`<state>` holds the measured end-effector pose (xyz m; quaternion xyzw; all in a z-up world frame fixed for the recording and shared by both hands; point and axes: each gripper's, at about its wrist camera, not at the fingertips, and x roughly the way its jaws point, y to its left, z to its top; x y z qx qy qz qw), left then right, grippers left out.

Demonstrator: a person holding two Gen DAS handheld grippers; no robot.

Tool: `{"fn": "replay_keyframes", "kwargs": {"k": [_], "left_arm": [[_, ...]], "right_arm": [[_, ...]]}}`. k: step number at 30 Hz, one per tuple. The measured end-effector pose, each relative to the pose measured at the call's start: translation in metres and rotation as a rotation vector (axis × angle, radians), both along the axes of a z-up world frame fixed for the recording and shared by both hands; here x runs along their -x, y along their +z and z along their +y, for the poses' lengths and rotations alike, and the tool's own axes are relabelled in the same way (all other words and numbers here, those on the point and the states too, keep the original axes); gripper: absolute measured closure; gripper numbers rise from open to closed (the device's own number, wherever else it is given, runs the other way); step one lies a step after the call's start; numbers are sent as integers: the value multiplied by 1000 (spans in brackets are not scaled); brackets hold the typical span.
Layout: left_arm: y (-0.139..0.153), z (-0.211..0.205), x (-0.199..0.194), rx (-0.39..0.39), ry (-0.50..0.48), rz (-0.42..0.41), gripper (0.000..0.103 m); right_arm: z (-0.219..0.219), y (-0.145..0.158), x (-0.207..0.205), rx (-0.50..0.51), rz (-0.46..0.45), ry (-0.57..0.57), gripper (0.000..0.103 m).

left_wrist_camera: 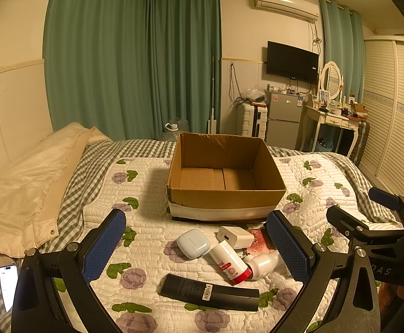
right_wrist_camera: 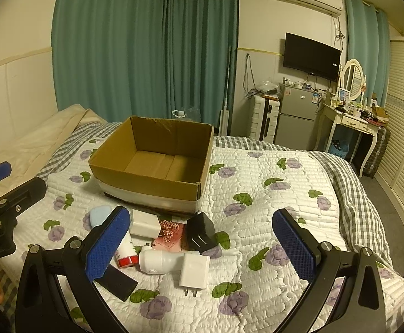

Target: Organize rigid objects

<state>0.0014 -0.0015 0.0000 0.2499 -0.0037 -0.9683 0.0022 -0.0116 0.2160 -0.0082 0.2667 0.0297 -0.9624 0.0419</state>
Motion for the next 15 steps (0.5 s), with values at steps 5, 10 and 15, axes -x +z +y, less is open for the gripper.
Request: {"fn": "replay_keyframes", "kwargs": {"k": [5, 10, 15], "left_arm": [[0, 0, 0, 1, 0, 0, 0], [0, 0, 0, 0, -1, -1, 0], [0, 0, 0, 0, -1, 0, 0]], "right_arm": [[-1, 0, 1, -1, -2, 2, 0], [-1, 0, 0, -1, -2, 1, 0], [-1, 0, 0, -1, -1, 1, 0]]}}
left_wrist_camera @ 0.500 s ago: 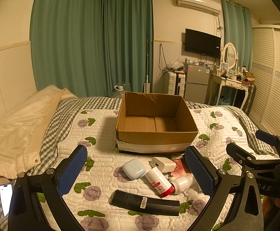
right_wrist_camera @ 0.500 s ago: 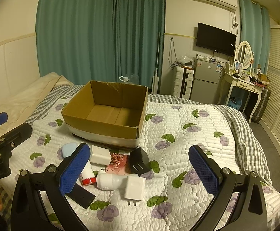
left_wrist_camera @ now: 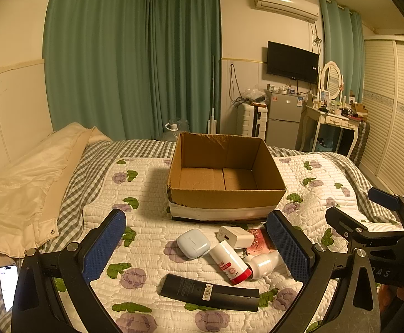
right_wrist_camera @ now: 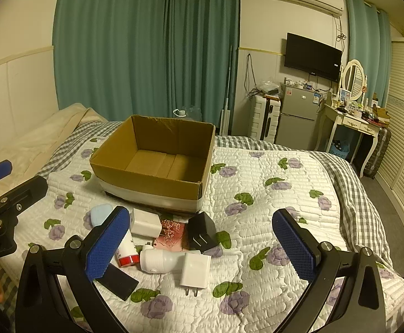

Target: Organize rigid objects

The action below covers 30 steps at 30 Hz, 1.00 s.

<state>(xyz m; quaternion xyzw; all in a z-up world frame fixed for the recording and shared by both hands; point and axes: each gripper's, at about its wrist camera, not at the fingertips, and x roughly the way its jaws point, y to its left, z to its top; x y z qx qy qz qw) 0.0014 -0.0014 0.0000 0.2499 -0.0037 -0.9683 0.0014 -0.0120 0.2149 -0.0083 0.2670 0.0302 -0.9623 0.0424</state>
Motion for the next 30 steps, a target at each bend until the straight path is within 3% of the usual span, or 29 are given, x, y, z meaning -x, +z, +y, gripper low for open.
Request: {"fn": "replay_keyframes", "kwargs": {"k": [21, 30], "left_arm": [[5, 1, 0, -6, -8, 8, 0], [-28, 6, 20, 14, 11, -68, 0]], "right_arm": [[-4, 1, -2, 0, 1, 13, 0], [-2, -26, 14, -35, -72, 2, 0]]}}
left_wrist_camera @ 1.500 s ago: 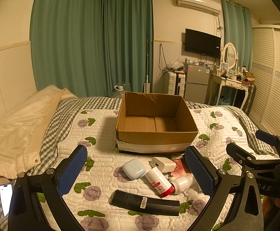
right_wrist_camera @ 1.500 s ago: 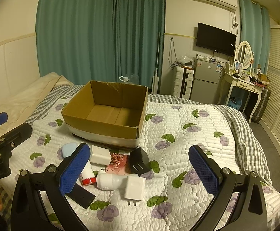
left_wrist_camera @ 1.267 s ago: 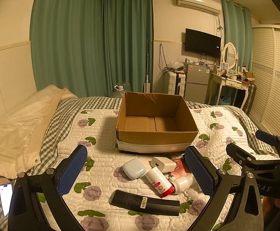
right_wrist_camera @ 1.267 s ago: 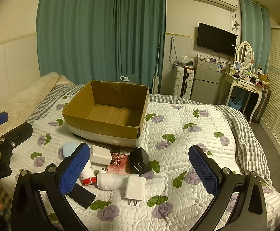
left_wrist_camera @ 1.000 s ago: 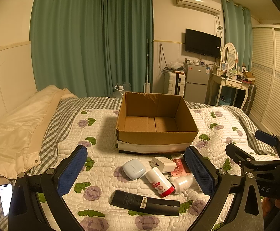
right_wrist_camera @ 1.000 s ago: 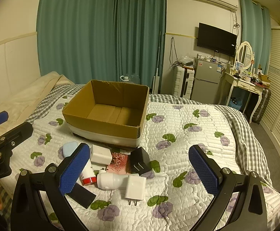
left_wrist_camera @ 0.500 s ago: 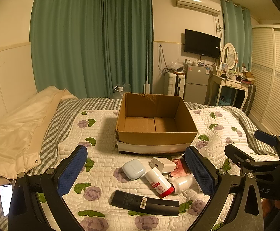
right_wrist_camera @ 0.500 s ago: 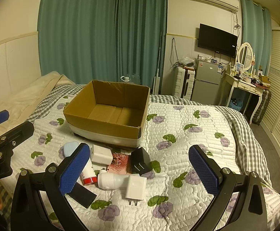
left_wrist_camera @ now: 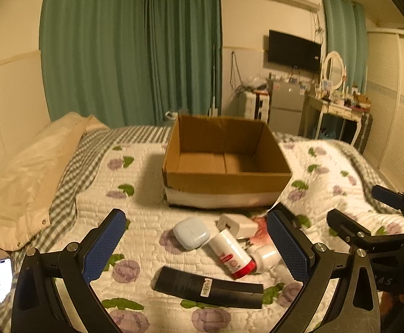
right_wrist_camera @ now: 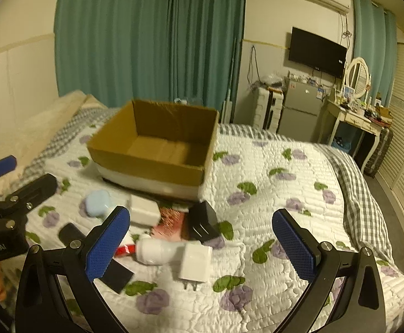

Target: Organize rigid objects

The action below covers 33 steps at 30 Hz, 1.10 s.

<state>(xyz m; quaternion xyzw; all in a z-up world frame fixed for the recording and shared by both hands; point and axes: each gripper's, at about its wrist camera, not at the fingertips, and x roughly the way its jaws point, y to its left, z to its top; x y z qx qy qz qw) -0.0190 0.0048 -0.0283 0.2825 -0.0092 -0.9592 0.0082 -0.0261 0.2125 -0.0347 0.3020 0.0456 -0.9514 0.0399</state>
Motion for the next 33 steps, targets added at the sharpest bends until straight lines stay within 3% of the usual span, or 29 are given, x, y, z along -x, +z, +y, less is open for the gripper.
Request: {"fn": "replay_keyframes", "kwargs": {"k": [7, 13, 17, 18, 20, 28, 33], "left_arm": [[-37, 4, 17, 14, 7, -72, 0], [-62, 10, 27, 19, -12, -138, 1], [-69, 12, 31, 33, -17, -163, 2], [-71, 12, 31, 29, -18, -170, 2], [-72, 12, 35, 25, -21, -183, 2], [-88, 23, 58, -13, -33, -259, 4], [-105, 30, 75, -52, -39, -344, 12]], "right_arm": [[12, -53, 28, -22, -159, -35, 2], [9, -91, 49, -5, -278, -6, 13], [4, -107, 59, 17, -353, 22, 34], [4, -111, 61, 20, -369, 24, 46], [6, -113, 61, 47, -382, 43, 61], [5, -94, 51, 22, -308, 33, 62], [8, -91, 52, 42, -305, 30, 62]]}}
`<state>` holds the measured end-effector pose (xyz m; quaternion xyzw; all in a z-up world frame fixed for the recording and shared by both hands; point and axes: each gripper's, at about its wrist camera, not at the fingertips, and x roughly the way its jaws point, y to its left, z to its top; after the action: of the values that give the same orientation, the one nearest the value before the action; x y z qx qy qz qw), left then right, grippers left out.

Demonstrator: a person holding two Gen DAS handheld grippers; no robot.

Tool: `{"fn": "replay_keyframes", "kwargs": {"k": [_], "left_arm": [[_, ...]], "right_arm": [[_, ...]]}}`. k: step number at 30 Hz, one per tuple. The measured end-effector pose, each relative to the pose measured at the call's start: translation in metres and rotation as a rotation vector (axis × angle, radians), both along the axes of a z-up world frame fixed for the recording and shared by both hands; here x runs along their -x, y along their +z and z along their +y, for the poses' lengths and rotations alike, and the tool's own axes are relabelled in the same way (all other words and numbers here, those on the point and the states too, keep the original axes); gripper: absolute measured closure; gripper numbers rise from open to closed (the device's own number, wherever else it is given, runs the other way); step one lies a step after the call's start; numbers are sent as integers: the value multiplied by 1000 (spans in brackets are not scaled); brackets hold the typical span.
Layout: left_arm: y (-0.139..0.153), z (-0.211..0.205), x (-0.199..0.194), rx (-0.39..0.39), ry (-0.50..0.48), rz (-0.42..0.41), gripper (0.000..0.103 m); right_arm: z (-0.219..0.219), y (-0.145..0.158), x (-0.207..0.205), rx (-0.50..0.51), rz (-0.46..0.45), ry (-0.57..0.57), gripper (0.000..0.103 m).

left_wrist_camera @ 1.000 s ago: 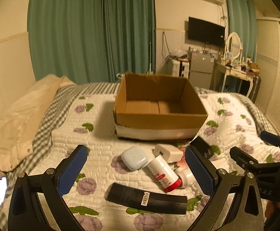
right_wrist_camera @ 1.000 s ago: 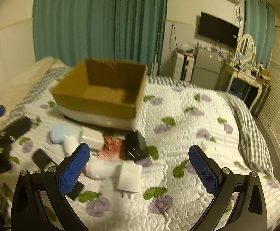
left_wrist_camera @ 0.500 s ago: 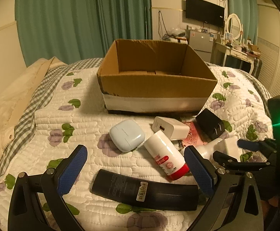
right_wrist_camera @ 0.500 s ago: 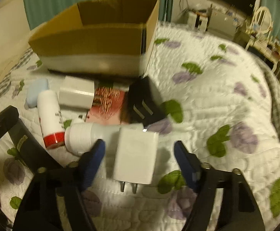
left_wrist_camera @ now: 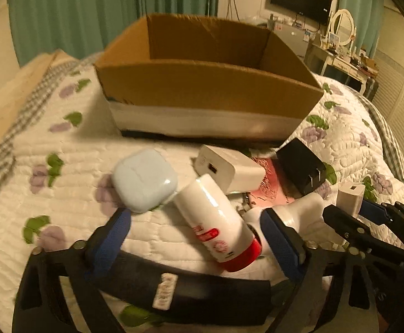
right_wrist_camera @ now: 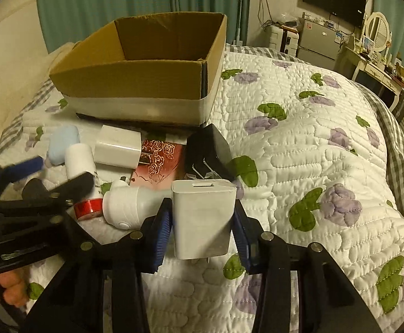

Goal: Organize rigid objects
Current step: 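Grasp the white charger with the right tool while the left grasps the spray bottle, then carry both items over the box and open both tools to drop them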

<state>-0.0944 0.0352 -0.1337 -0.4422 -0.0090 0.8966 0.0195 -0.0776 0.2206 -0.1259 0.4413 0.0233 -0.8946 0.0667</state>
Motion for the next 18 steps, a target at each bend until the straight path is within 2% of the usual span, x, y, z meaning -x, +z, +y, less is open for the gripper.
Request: {"fn": "replay_keyframes", "kwargs": {"k": [4, 5, 6, 11, 18], "left_arm": [[-7, 2, 12, -28, 6, -30, 16], [-8, 3, 14, -30, 4, -29, 28], [-9, 5, 15, -23, -2, -32, 48], [-5, 1, 10, -57, -18, -23, 54], [30, 5, -17, -65, -63, 45, 65]], "right_arm": [[2, 2, 3, 14, 3, -3, 62], [1, 2, 3, 17, 5, -2, 62], [2, 2, 2, 19, 5, -1, 62], [4, 7, 0, 12, 17, -7, 62], [3, 37, -14, -4, 80, 3, 62]]}}
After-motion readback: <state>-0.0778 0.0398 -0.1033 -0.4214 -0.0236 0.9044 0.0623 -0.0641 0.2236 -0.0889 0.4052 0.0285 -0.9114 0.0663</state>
